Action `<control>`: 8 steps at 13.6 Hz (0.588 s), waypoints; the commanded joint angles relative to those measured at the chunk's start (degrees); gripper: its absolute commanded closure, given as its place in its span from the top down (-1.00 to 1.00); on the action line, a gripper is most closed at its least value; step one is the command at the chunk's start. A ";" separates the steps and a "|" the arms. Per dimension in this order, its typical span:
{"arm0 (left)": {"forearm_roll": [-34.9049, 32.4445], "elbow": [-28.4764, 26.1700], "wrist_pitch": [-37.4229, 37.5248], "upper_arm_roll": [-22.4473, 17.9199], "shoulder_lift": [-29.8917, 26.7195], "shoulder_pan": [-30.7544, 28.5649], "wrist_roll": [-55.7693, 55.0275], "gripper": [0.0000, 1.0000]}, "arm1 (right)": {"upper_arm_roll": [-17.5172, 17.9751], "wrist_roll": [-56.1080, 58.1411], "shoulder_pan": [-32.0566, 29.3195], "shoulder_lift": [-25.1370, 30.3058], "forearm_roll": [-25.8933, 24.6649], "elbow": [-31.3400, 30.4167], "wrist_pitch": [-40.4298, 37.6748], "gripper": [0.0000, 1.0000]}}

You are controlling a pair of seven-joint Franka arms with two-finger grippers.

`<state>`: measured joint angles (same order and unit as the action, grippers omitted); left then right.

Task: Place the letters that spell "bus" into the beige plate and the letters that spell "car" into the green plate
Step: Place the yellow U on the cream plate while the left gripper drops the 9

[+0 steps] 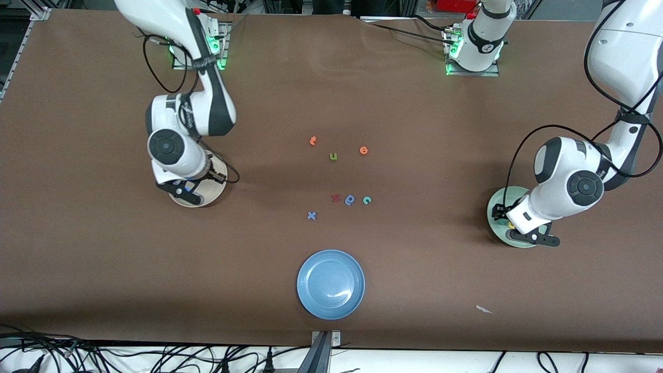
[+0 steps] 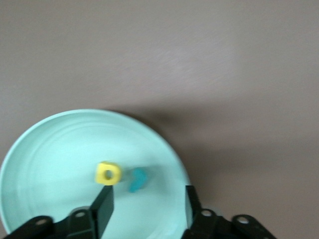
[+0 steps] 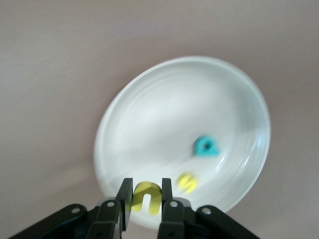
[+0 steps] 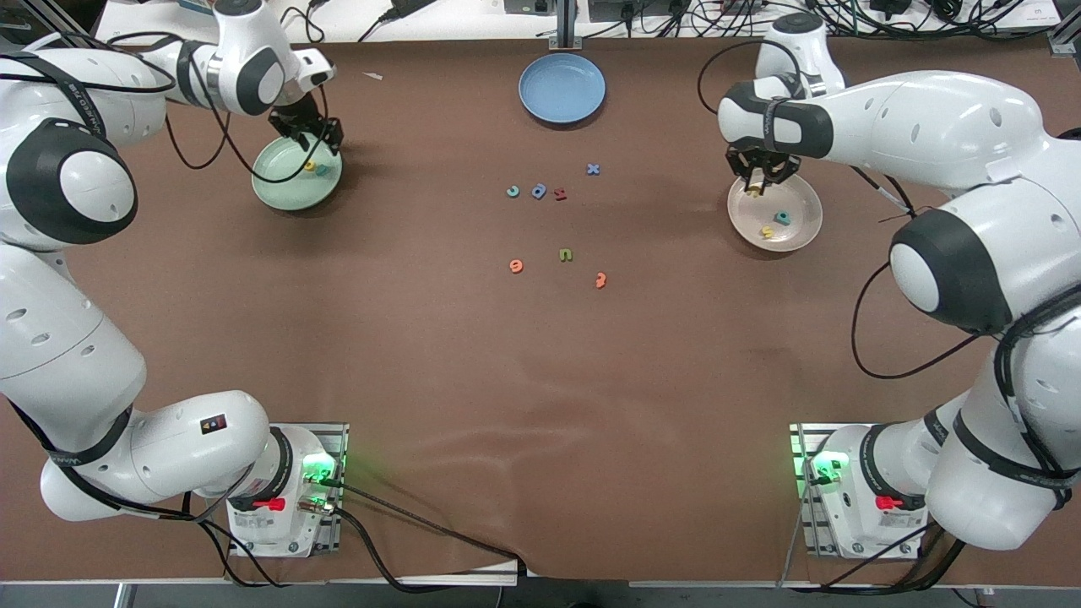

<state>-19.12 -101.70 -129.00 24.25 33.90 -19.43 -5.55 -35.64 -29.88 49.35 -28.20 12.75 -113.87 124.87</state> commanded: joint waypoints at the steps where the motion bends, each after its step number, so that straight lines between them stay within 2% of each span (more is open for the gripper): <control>1: -0.30 1.85 2.26 0.71 0.45 6.14 -10.93 1.00 | 0.31 3.86 -0.74 -1.59 0.87 -1.79 3.28 -0.80; 2: -0.21 2.90 2.17 0.71 1.59 8.51 -14.97 1.00 | 0.31 3.86 -0.92 -1.68 0.87 -1.79 3.28 -0.54; 3: -0.21 3.96 2.17 0.71 2.82 11.23 -19.71 1.00 | 0.40 3.78 -0.83 -1.86 1.13 -1.79 3.28 0.14; 4: 0.31 5.45 2.09 0.71 4.84 14.74 -27.68 1.00 | 0.48 3.43 -0.66 -1.69 3.14 -1.36 2.41 0.99; 8: 2.85 10.64 2.08 0.71 8.80 22.41 -40.30 1.00 | 0.05 4.12 -0.57 1.99 3.42 2.33 -3.73 1.00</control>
<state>-18.57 -95.57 -128.05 25.50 39.91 0.07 -41.30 -35.16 -27.00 48.76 -29.58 15.19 -113.36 125.14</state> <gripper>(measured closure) 0.000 0.216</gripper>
